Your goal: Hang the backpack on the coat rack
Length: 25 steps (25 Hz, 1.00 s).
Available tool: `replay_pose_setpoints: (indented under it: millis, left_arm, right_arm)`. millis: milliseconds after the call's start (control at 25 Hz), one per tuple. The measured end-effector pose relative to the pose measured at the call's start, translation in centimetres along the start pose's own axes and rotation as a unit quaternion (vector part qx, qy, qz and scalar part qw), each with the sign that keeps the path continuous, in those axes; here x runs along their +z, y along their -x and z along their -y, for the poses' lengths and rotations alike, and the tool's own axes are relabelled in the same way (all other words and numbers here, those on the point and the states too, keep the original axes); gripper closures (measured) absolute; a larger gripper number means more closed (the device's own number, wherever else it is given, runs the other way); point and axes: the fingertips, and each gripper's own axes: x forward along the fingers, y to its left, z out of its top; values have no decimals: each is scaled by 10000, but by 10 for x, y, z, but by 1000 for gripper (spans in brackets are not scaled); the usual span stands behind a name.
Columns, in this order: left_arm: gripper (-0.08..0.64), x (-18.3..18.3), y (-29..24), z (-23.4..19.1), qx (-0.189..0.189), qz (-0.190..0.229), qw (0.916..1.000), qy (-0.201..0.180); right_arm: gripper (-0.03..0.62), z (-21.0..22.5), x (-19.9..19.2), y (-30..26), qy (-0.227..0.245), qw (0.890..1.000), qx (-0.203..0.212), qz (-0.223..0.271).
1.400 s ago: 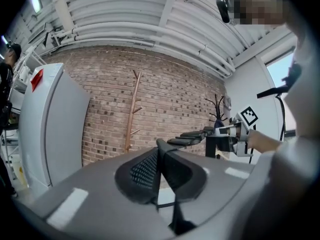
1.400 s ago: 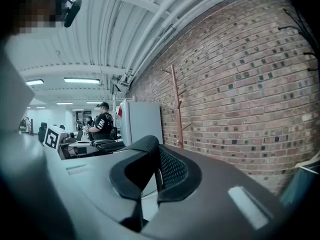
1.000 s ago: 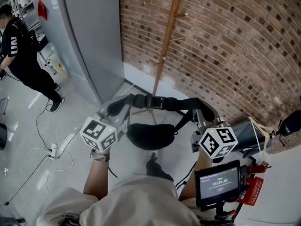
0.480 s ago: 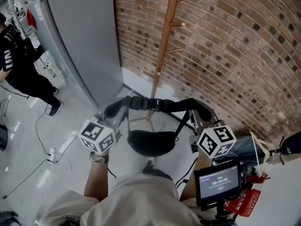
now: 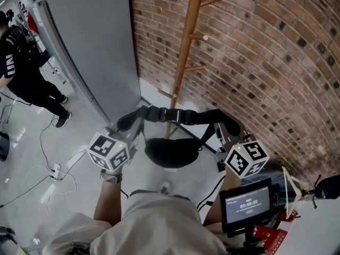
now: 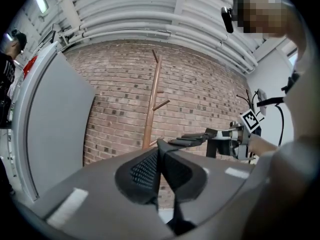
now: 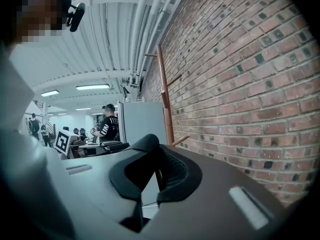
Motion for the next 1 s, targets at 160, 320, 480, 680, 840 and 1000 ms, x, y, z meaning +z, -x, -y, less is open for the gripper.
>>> replay_pose_setpoints:
  millis: [160,320,480,680,840,1000]
  left_arm:
    - [555,3,-13,-7,151,23,9999,-3]
    - [555,1,-23,-18,302,-17,9995,63]
    - [555,-6,-33,-29,365,-101,9992,157]
    - [555,-15,-44,-43,306,-235,9990,227]
    - [555,-18,-53,-55,109,-328,9990,272]
    - [555,-25,-60,-64,-79,-444,9985,294]
  right_arm:
    - [588,11,7,-13,-3,9998,177,28]
    - [588,20,9,-28,-48,9997,235,39]
    - [588,30,4,-41,-153,9998,153,0]
    - [588,38,-4,-56,-291,9995,18,-105]
    - [588,43,-16,-64,-404,9988,-173,-216]
    - [588,46,-26,-70,-559,9974,-363,-269]
